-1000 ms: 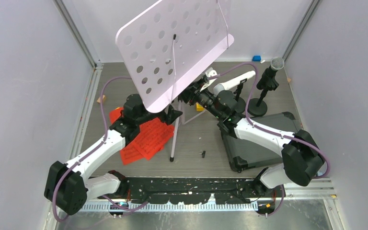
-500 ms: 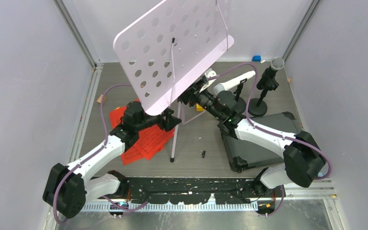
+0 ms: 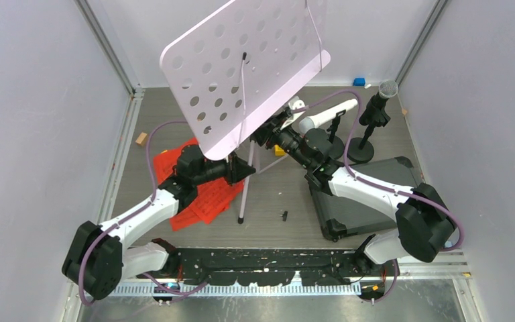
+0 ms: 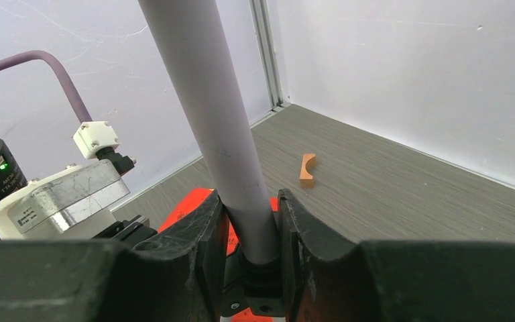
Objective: Pack up the instrument practice props
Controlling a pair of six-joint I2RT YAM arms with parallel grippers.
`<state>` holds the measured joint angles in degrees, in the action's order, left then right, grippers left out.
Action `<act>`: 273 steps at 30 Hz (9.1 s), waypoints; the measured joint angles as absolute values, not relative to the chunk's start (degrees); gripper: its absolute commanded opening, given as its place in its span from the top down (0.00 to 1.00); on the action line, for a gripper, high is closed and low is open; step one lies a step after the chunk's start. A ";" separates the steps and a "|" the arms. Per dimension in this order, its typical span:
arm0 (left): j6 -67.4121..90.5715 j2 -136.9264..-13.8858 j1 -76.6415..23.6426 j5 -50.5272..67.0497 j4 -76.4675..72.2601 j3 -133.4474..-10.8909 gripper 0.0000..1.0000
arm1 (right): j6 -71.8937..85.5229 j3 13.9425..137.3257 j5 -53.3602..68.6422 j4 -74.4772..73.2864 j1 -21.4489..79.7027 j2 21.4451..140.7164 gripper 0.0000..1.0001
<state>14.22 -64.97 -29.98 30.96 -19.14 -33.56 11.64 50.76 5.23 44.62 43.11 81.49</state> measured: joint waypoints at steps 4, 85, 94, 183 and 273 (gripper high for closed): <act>14.59 -65.47 -29.91 31.27 -19.90 -33.63 1.00 | 12.82 50.37 4.80 45.04 43.11 81.25 0.54; 5.91 -68.60 -31.73 31.09 -8.23 -47.55 0.20 | 7.64 54.57 0.69 41.93 43.59 77.89 1.00; 5.28 -60.38 -29.78 19.53 -14.79 -41.78 0.05 | 6.48 53.12 3.62 41.54 46.15 75.55 1.00; 32.64 -74.63 -28.05 15.49 -10.17 -39.29 1.00 | 27.07 77.60 -16.64 0.69 47.46 99.79 1.00; 30.52 -82.54 -18.37 14.81 7.05 -56.95 0.00 | 16.05 72.82 -10.87 -0.56 38.87 79.77 0.55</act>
<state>30.52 -82.54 -18.37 14.81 7.05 -56.95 16.05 72.82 -10.87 -0.56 38.87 79.77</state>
